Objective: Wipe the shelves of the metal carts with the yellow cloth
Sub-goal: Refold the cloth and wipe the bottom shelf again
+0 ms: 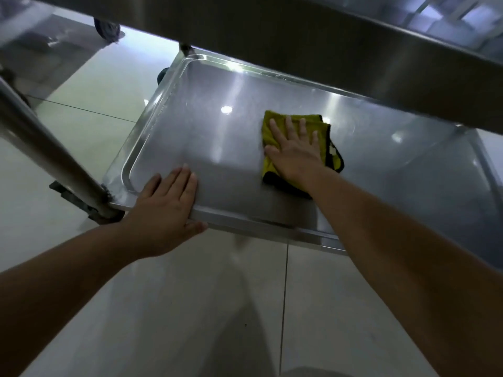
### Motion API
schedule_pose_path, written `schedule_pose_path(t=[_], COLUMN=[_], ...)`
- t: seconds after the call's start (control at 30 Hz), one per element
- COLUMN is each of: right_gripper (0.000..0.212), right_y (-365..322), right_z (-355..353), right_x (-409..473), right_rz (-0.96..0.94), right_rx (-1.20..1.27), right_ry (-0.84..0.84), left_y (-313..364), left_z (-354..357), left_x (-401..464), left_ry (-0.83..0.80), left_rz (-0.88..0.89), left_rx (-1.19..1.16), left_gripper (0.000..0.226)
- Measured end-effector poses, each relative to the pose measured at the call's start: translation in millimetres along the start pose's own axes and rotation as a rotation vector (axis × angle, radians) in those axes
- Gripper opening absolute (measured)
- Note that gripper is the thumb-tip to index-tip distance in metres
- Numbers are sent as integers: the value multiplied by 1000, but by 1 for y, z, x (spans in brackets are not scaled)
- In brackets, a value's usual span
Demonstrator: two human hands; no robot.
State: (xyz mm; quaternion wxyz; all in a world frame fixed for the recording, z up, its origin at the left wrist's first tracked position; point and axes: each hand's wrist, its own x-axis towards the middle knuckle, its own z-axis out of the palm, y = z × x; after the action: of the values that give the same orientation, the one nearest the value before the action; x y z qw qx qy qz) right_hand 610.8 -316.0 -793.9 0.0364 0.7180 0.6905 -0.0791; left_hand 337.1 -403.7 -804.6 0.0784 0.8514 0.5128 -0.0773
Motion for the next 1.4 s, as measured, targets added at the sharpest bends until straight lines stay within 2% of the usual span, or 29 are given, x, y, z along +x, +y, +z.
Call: schedule_pose_path(t=[0.17,0.3,0.4,0.57,0.63,0.77,0.9,1.0,1.1,1.3,1.4], right_gripper=[57,59,59,60,66,55,56,60,61,63,64], right_y=[-32,-38,-33,-30,-32,-43,-65,-84,-95,-120,-121], right_z=[15,29,32,28,21,5,-4,-6,-4,20,33], right_x=[-57,-100,-114,-80,-54,-2,42,57,45,-31,-72], right_rz=[-287,-531,-630,-632,-542,-288,-40,60,1,-346,-522], right_rx=[-160,-104,-49,-170,-161,-98,10,60,17,-159,-136], right_ry=[-15,-26,-29,24,19,-10,-5,-25,-26,18,13], left_y=[3,-8,-33,-47,-47,-51,-54,-57,-59,-58,-59], left_z=[-8,-13,-8,13,14,21,26,31,32,27,19], left_x=[-3,-1,-17,-46,-44,-43,-39,-37,-36,-38,-42], left_ry=[-77,-164,-77,197,218,200,210,240,257,229,266], left_rz=[-30,0,12,42,44,49,22,33,40,40,63], left_rx=[47,-18,-6,-24,14,-12,17,29,35,65,74], left_gripper=[107,90,88,76,78,88,95,98,101,106,103])
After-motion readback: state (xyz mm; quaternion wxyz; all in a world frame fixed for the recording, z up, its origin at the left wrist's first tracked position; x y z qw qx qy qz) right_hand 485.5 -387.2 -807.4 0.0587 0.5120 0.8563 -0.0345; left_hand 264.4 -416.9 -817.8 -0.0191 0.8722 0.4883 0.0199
